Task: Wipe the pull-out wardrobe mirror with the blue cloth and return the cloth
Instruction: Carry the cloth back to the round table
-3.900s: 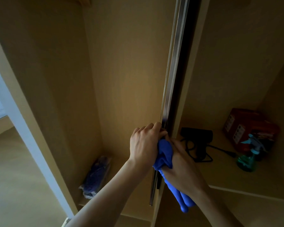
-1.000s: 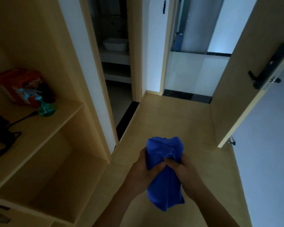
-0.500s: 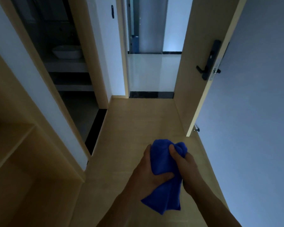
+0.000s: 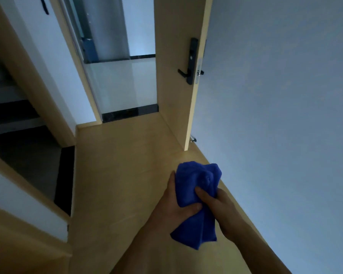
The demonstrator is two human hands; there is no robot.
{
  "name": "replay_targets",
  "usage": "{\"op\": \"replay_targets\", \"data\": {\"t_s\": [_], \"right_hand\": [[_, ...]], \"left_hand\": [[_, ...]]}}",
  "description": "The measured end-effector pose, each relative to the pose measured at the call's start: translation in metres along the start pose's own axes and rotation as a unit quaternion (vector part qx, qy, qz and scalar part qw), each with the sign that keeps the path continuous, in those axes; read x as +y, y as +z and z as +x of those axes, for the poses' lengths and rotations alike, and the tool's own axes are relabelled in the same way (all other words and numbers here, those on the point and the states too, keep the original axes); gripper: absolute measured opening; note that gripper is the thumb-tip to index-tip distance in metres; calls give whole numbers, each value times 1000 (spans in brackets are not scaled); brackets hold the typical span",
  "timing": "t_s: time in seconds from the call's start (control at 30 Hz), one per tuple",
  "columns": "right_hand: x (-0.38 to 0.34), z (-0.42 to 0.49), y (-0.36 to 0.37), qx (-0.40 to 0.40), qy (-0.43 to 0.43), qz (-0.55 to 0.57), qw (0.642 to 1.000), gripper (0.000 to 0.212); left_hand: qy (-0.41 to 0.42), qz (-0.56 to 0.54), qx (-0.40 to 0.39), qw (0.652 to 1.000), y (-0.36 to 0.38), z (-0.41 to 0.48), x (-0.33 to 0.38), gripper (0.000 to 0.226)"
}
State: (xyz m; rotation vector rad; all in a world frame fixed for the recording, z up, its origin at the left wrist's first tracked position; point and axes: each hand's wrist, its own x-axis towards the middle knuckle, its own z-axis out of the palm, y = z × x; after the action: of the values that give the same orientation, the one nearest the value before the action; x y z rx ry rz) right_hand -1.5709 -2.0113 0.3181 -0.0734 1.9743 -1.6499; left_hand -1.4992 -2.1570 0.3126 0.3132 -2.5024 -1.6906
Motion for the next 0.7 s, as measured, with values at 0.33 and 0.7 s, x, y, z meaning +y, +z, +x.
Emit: {"op": "replay_targets", "data": {"t_s": [0.33,0.7], "right_hand": [[48,-69,-59,222,17,-64,973,22],[131,-190,-152,388,59,-22,920,24]], "left_hand": [[-4,111,-201,973,67,-3,-9,85],[186,249,-317,896,200,-55,60,61]]}}
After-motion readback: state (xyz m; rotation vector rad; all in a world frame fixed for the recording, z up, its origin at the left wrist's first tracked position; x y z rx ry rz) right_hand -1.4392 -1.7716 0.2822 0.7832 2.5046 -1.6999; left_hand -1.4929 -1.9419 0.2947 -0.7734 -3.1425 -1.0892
